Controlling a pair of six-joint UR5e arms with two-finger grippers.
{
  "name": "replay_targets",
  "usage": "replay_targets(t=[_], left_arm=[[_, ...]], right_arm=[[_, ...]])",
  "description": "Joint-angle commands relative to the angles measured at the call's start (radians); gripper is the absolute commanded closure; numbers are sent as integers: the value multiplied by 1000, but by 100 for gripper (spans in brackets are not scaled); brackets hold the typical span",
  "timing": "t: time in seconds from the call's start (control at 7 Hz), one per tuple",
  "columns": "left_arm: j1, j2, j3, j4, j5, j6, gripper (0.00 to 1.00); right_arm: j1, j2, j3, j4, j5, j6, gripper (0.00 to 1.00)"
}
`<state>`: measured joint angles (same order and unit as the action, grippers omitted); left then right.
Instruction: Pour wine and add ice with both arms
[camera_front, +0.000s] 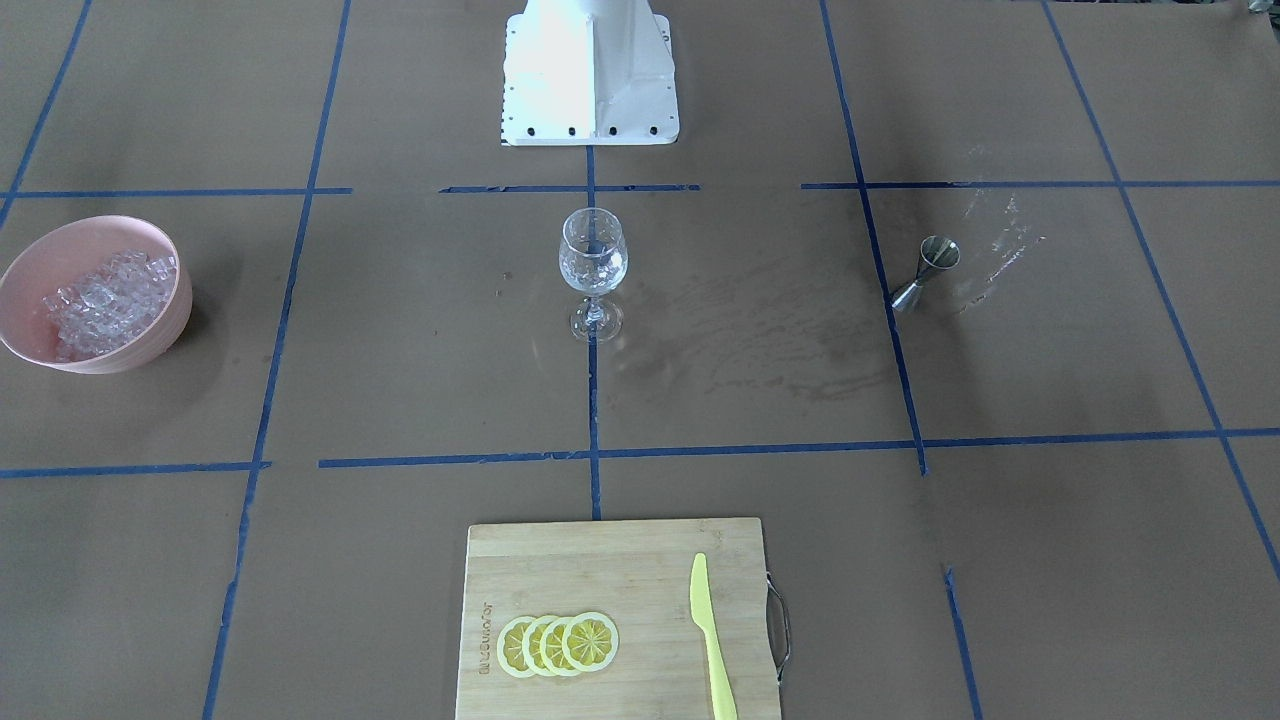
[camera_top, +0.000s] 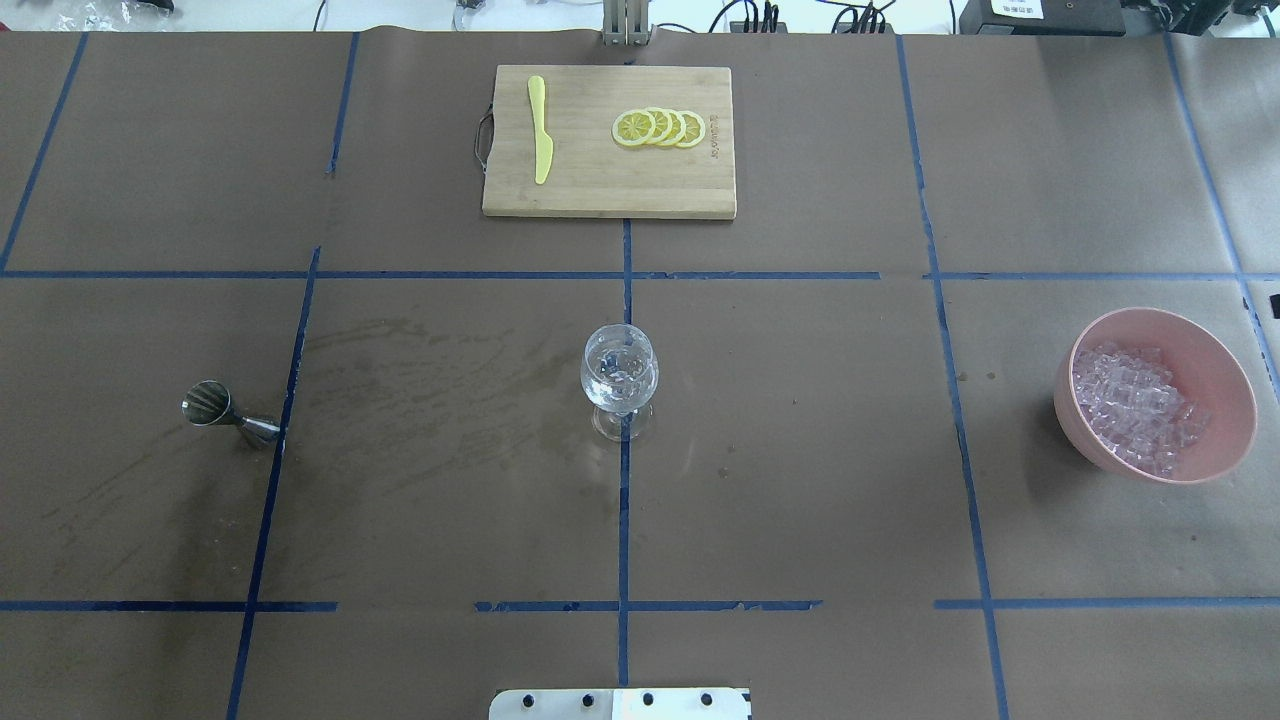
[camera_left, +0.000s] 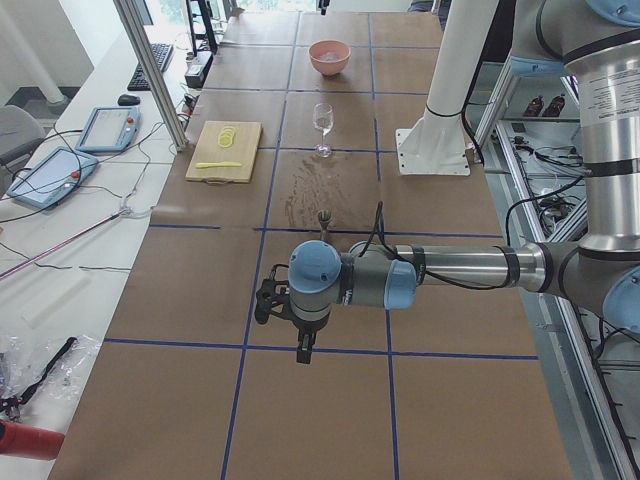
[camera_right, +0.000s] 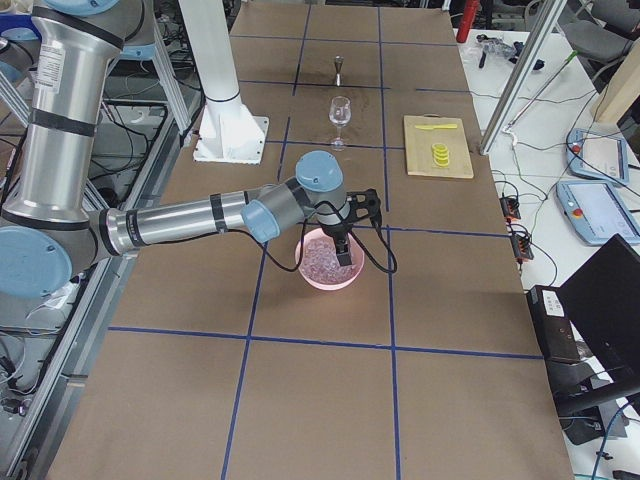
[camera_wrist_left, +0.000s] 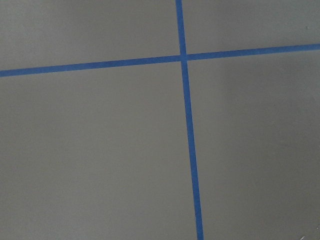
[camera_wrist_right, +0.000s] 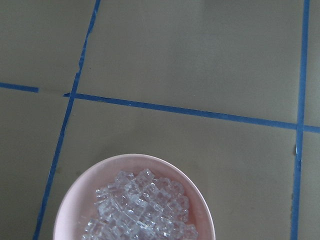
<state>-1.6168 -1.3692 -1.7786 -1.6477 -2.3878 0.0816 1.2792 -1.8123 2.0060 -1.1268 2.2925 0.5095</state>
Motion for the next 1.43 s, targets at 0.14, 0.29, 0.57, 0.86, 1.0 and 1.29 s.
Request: replay_targets(t=[0.14, 0.29, 0.57, 0.86, 1.0, 1.29], left_arm=[[0, -1, -24, -1, 1, 0, 0], [0, -2, -24, -1, -1, 0, 0], [0, -4, -27, -1, -1, 0, 0], [0, -5, -27, -1, -1, 0, 0], [0, -5, -27, -3, -1, 0, 0], [0, -7, -25, -4, -1, 0, 0]], right_arm=[[-298, -57, -27, 262, -311, 411, 8], [-343, -70, -80, 372, -362, 491, 13], [-434, -81, -131, 449, -511, 592, 23], [-487, -105, -131, 452, -548, 592, 29], [-495, -116, -131, 452, -548, 590, 32], [-512, -125, -130, 452, -547, 590, 34]])
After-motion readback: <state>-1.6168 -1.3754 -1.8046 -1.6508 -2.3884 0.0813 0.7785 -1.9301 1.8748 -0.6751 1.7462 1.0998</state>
